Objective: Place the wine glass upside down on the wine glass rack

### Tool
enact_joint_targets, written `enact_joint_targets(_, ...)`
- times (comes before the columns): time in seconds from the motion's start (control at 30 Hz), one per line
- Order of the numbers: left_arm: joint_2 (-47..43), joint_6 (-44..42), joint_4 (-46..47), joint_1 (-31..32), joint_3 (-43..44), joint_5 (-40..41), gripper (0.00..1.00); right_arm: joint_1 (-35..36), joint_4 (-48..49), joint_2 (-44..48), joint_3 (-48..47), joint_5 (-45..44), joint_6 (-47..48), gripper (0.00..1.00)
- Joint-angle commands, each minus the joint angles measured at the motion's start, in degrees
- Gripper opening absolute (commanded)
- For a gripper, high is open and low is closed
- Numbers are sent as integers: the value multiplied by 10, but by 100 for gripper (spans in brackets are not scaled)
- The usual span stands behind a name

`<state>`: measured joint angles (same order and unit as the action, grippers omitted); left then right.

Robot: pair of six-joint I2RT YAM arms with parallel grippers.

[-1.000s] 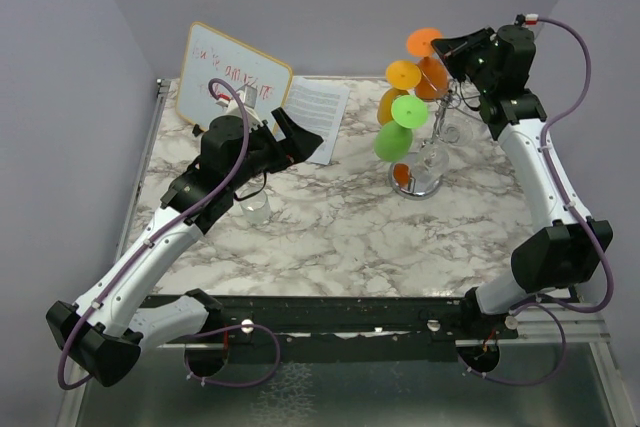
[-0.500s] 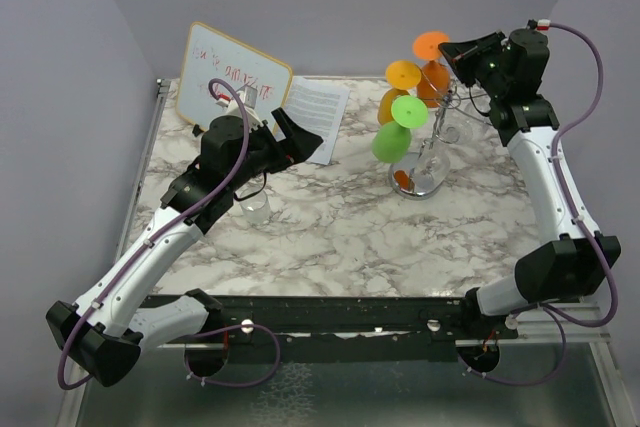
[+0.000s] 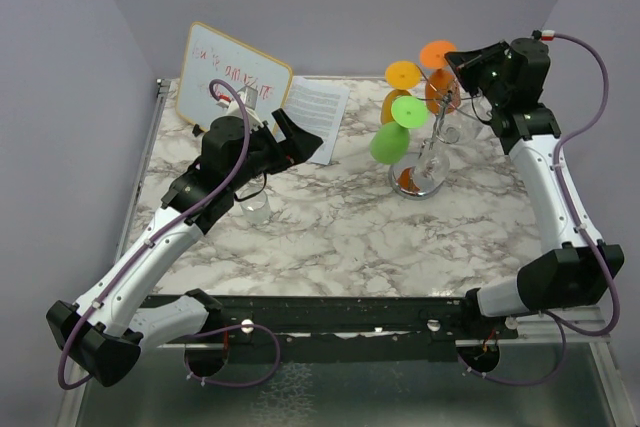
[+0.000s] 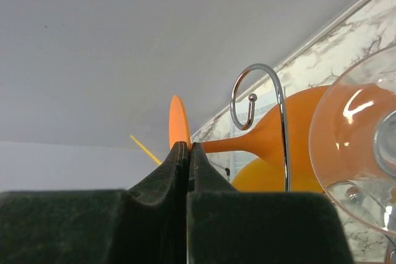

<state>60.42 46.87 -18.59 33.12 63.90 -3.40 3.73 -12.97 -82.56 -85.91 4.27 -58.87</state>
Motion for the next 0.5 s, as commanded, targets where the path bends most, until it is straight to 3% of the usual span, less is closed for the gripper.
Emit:
enact_joint_targets(0.0, -7, -4, -2, 0, -8, 6, 89, -4, 6, 37, 4, -69, 20, 1)
enact_joint_targets(0.47, -8, -6, -2, 0, -11, 7, 89, -7, 41, 6, -13, -78, 60, 1)
